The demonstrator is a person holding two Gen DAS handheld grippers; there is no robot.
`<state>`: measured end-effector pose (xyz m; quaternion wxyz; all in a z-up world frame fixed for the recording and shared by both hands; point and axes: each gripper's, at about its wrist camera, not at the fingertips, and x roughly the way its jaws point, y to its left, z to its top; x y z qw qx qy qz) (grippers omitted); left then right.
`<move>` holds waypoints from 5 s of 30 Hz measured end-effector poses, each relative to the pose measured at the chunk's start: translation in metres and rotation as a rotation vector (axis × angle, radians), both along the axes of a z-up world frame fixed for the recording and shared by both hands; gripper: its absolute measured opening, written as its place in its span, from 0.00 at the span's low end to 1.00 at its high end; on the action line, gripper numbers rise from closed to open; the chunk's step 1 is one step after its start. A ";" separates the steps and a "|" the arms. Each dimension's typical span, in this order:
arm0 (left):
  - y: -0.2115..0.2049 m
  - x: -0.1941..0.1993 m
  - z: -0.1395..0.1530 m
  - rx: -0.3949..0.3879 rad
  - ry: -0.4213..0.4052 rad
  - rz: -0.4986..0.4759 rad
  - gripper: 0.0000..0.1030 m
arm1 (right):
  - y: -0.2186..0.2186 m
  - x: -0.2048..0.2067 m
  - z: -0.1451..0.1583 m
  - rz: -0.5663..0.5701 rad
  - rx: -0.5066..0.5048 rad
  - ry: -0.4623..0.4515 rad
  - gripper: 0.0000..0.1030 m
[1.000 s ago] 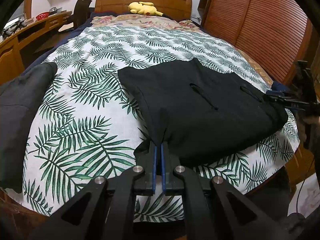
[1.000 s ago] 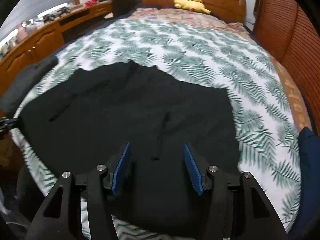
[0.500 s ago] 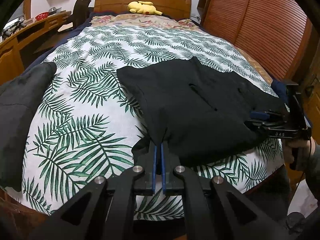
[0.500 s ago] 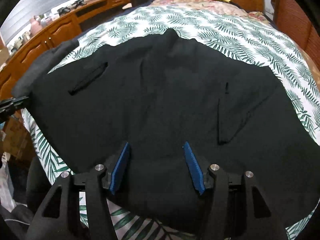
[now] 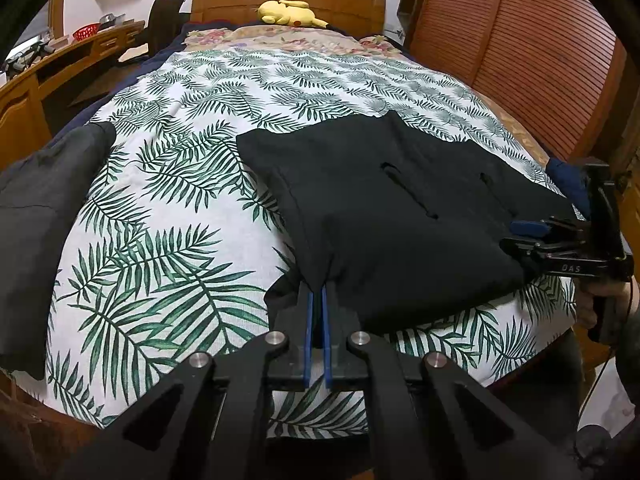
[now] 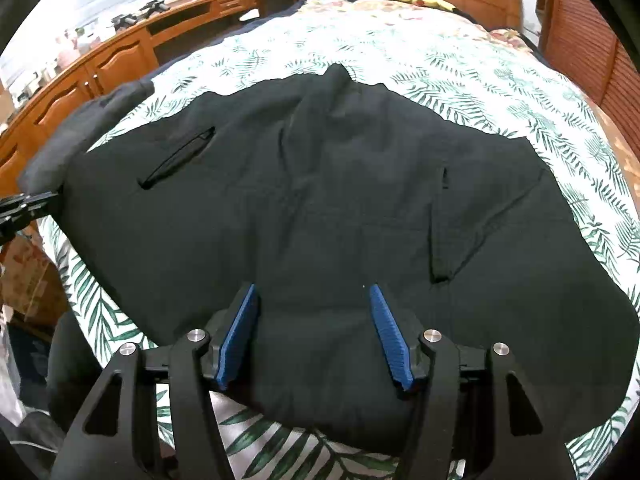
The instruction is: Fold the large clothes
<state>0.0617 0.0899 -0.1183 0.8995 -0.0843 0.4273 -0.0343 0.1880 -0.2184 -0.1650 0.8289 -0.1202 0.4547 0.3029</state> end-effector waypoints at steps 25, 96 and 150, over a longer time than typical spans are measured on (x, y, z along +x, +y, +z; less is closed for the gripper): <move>-0.059 0.029 0.097 0.070 -0.181 -0.101 0.00 | -0.018 -0.012 0.006 0.031 0.086 -0.011 0.61; -0.114 0.072 0.104 -0.008 -0.167 -0.233 0.33 | -0.080 0.033 0.137 -0.125 0.095 -0.283 0.61; -0.196 0.075 0.082 0.101 -0.135 -0.260 0.35 | -0.186 -0.018 0.044 -0.259 0.114 -0.146 0.31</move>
